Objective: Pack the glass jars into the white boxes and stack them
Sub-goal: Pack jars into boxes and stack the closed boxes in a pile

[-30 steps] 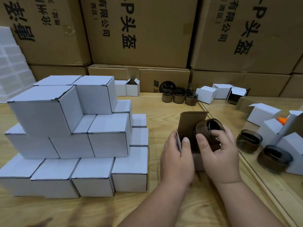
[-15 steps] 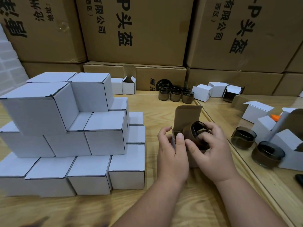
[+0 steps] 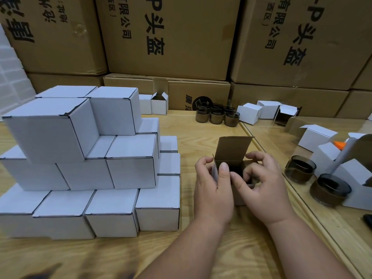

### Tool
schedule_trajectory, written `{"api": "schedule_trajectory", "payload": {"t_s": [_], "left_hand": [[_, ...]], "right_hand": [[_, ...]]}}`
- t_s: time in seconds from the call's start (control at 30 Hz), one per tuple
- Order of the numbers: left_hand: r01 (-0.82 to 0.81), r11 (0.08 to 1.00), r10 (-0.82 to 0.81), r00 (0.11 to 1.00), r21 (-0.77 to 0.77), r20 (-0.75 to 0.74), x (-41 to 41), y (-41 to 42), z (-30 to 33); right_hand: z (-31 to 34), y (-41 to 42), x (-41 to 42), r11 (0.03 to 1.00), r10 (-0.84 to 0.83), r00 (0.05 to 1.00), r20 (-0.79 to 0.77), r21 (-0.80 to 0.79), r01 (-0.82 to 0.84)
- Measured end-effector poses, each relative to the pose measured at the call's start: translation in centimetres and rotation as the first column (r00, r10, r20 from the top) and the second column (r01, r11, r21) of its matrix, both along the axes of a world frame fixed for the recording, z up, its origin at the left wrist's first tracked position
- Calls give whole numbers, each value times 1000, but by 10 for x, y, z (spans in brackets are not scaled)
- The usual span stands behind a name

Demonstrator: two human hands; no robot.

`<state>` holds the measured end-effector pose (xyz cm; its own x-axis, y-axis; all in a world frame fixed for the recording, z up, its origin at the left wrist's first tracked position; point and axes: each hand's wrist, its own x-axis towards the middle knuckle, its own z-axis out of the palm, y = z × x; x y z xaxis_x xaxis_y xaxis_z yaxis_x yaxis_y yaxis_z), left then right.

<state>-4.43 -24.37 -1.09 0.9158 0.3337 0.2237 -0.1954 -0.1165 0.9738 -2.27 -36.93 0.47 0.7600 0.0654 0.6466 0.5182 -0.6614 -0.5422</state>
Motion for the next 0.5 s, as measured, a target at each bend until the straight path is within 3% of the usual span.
{"api": "schedule_trajectory", "payload": {"t_s": [0.07,0.17,0.27,0.37,0.5], "left_hand": [[2,1000,-2,1000,-10,3,-1,0,0],[12,999,-12,1000,-38,13,-1,0,0],[31,996,-30,999,-78,22,-3,1,0],[38,995,-33,998,-93,53,-3,1,1],[55,990,-44,996,-133,83,-7,2,6]], "right_hand": [[-1,0,1,999,16,1000,-9,36,-16],[-1,2,0,951,30,999,-23,308,-21],[-1,-1,2,729,27,992,-127,682,67],[1,-7,10,525,161,940,-300,833,176],[-1,-5,14,614,178,904,-389,762,207]]}}
